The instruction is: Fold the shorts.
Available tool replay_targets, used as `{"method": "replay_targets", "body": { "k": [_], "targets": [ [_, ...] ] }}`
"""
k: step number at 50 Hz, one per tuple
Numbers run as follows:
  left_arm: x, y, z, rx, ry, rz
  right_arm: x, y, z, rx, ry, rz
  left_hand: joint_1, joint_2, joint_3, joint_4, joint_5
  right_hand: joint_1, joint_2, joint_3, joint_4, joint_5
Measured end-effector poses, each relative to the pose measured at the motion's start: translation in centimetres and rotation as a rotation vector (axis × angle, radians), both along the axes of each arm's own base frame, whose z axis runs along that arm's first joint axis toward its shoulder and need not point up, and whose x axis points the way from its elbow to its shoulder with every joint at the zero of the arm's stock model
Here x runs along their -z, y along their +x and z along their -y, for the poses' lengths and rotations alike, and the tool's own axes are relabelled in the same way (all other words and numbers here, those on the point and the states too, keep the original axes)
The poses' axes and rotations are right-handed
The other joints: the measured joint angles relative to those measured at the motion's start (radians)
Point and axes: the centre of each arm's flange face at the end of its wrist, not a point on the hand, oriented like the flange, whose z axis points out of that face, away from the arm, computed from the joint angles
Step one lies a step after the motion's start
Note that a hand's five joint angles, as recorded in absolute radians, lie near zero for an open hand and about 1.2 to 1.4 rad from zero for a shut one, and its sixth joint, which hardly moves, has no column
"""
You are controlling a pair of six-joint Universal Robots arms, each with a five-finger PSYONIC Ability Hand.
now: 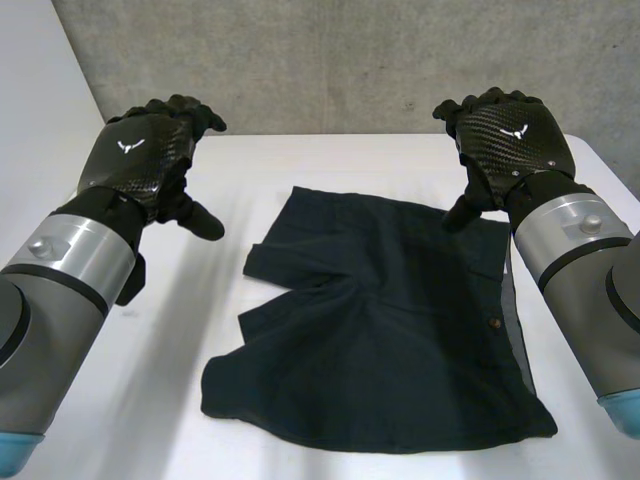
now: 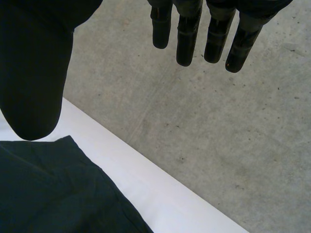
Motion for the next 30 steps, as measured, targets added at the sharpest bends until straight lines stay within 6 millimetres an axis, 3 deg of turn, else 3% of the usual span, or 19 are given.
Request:
{"method": "replay_targets", "body": {
  "k": [18,25,30],
  "targets": [
    [0.0,-0.2,-0.4,0.016,0.002,0.008,-0.2,-0.2,0.2,0.004,0.000,-0.006,0.000,0.000,0.000,0.000,0.000,0.000,0.000,0.000,0.000,0.000],
    [0.6,-0.6,-1.7,0.048,0.022,0.082,-0.1,-1.1,0.4,0.005,0.034,-0.141,0.000,0.000,0.000,0.000,0.000,0.000,0.000,0.000,0.000,0.000],
    [3.0,-1.0,-4.5,0.118,0.084,0.242,1.4,-3.0,0.1,-0.024,0.154,-0.352,0.000,0.000,0.000,0.000,0.000,0.000,0.000,0.000,0.000,0.000]
  ]
}}
